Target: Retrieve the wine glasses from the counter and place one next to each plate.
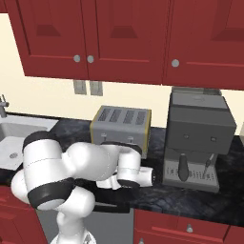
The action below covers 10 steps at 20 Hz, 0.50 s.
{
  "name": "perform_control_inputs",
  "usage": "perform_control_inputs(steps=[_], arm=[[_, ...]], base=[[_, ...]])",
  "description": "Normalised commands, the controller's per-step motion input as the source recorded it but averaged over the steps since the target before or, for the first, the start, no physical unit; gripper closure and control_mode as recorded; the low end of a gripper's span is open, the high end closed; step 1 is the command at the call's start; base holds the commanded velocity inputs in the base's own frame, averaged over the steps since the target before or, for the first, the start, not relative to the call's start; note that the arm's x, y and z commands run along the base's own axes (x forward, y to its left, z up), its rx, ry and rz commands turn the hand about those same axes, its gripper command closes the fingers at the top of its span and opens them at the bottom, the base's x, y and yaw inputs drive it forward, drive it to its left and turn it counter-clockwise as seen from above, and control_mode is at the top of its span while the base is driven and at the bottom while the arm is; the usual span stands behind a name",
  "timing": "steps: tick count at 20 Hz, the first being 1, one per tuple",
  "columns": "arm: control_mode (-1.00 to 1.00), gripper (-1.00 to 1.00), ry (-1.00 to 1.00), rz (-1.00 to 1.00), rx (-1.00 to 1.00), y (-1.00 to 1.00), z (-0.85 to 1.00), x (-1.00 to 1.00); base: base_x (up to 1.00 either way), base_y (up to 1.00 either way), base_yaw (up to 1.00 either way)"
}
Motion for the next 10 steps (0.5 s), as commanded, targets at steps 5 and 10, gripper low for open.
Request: perform_control_inputs(steps=[5,10], arm=[[-1.0,-1.0,0.09,0.0,0.03,0.0,-0.2,0.3],[-1.0,-1.0,0.0,0.0,0.01,0.0,-0.1,0.14]], base=[[0.0,0.0,0.0],[0.0,0.0,0.0]])
